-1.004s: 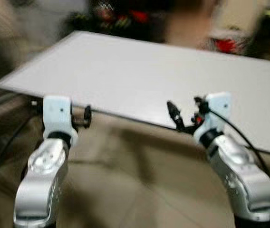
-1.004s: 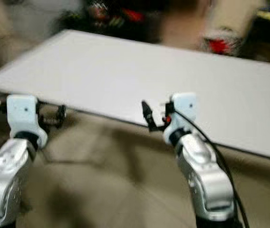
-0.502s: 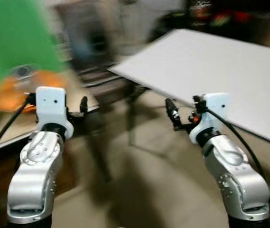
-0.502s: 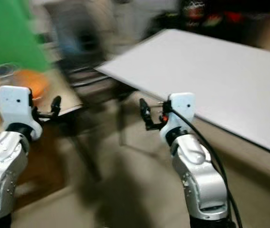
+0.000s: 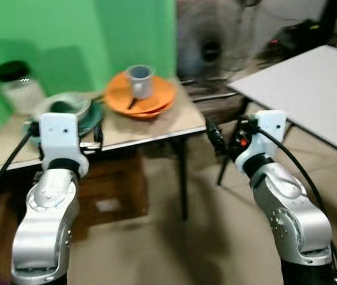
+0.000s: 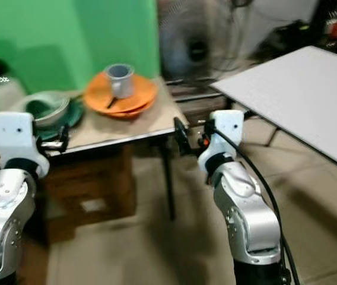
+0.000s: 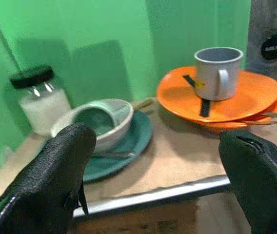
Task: Setting the table
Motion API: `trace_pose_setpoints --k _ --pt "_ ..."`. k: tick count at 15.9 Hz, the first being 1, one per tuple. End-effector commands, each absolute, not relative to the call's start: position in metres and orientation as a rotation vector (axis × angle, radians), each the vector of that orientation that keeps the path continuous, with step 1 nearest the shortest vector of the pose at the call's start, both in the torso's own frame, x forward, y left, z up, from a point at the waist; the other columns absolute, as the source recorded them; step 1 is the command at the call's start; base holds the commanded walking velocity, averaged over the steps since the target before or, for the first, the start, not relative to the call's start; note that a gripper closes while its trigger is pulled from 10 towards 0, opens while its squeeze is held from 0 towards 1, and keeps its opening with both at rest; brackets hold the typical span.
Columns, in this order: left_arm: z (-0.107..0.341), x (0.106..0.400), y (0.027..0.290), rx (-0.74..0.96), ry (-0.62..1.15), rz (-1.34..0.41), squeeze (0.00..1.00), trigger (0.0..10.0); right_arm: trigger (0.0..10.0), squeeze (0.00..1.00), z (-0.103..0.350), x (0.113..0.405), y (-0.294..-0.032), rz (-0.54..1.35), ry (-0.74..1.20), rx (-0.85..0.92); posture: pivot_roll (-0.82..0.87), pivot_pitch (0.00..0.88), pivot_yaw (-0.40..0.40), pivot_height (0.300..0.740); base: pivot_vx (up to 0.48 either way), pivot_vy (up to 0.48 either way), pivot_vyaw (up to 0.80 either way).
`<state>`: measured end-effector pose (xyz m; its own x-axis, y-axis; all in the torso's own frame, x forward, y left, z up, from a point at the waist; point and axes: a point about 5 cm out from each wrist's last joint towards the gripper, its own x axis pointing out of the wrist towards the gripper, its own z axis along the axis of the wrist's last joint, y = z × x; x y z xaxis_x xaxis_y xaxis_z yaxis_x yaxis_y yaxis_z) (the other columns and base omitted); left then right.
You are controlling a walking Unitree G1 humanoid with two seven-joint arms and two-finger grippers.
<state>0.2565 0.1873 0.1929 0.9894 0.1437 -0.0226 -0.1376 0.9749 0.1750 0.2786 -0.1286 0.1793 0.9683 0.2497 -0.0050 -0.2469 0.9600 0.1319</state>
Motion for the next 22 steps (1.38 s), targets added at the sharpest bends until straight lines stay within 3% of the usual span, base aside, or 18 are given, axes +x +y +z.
trace_pose_setpoints --k 1,3,12,19,22 --pt "0.198 0.261 0.187 0.219 0.011 0.142 0.05 10.0 10.0 1.0 0.178 0.28 -0.132 0.241 0.029 0.142 -0.04 0.0 0.091 0.74 0.0 0.0 0.0" --pt "0.199 0.261 0.187 0.221 -0.002 0.115 0.08 10.0 10.0 1.0 0.177 0.28 -0.125 0.27 0.025 0.122 -0.05 0.0 0.097 0.74 0.0 0.0 0.0" --pt "0.192 0.256 0.178 0.224 0.023 0.041 0.1 10.0 10.0 1.0 0.175 0.281 -0.11 0.338 0.03 0.093 -0.04 0.0 0.09 0.74 0.347 0.0 0.8" --pt "0.183 0.251 0.172 0.231 0.04 -0.016 0.09 10.0 10.0 1.0 0.175 0.283 -0.113 0.329 0.031 0.083 -0.05 0.0 0.06 0.74 0.331 0.0 0.0" --pt "0.182 0.249 0.164 0.245 0.024 -0.106 0.07 10.0 10.0 1.0 0.176 0.284 -0.118 0.275 0.036 0.07 -0.05 0.0 0.041 0.74 0.0 0.0 0.0"
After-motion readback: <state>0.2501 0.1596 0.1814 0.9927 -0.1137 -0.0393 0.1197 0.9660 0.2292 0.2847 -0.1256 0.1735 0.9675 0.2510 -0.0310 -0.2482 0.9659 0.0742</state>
